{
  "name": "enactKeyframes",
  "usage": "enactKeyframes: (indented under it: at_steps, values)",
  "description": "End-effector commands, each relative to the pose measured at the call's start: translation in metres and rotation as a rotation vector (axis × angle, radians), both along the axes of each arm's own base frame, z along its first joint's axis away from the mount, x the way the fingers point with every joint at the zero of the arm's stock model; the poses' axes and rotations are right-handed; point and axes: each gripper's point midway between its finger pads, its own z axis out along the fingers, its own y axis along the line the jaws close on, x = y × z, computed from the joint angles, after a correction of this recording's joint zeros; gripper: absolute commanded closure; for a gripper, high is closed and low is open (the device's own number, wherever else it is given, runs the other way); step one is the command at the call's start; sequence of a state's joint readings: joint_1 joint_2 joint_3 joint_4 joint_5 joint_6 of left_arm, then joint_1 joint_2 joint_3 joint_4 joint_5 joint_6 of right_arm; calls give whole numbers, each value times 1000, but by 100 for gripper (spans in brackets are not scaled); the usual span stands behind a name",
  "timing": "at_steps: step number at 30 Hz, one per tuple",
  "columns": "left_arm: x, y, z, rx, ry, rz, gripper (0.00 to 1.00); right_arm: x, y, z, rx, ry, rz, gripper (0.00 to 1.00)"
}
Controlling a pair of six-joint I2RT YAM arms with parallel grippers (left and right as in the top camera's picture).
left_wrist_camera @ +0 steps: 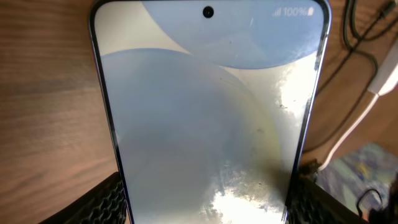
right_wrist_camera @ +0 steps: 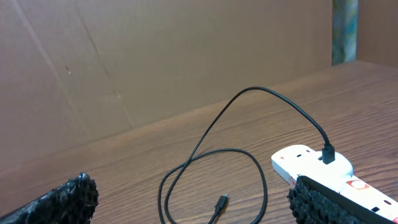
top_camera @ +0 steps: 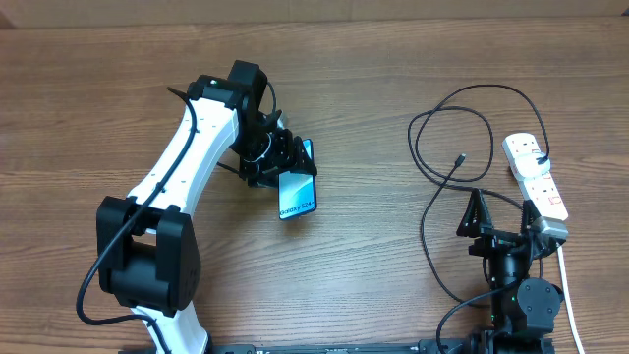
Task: Plug charger to phone and switch on socket
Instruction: 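Lift the phone with the left gripper and tilt it upright, then move the right gripper to the phone's bottom edge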
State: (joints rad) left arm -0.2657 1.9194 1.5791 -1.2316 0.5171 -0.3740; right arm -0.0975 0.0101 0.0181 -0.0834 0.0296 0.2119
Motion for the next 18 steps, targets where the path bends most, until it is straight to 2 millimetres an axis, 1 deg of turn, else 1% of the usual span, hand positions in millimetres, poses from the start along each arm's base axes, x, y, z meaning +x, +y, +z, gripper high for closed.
enactKeyframes:
  at_steps: [1, 4, 5, 7, 10, 11, 12, 14, 15, 16, 18]
  values:
    - [14, 7, 1, 49, -35, 41, 41, 0, 0, -2, -5, -1, -1, 0]
    - [20, 10, -1, 70, -52, 69, 42, 0, -2, 6, -5, -35, -9, 0]
    - [22, 9, -1, 67, -61, 73, 42, 1, 5, 8, 9, -43, 30, 0]
    - [25, 8, -1, 63, -71, 80, 41, 1, 21, 7, 95, -44, 125, 0]
    - [29, 7, 0, 59, -80, 96, 41, -3, 55, 2, 301, -3, 315, 0]
    - [30, 7, 0, 58, -80, 105, 41, -8, 74, 3, 410, 22, 427, 0]
    - [31, 6, 0, 56, -80, 111, 41, -14, 88, 4, 497, 53, 513, 0]
    - [32, 6, 0, 55, -76, 124, 42, -34, 123, 2, 703, 179, 722, 0]
    - [32, 6, 0, 55, -74, 128, 41, -47, 137, 1, 767, 247, 818, 0]
    - [32, 6, 0, 55, -71, 134, 41, -52, 143, 0, 774, 274, 859, 0]
    - [32, 6, 0, 57, -62, 152, 42, -56, 146, -2, 779, 294, 882, 0]
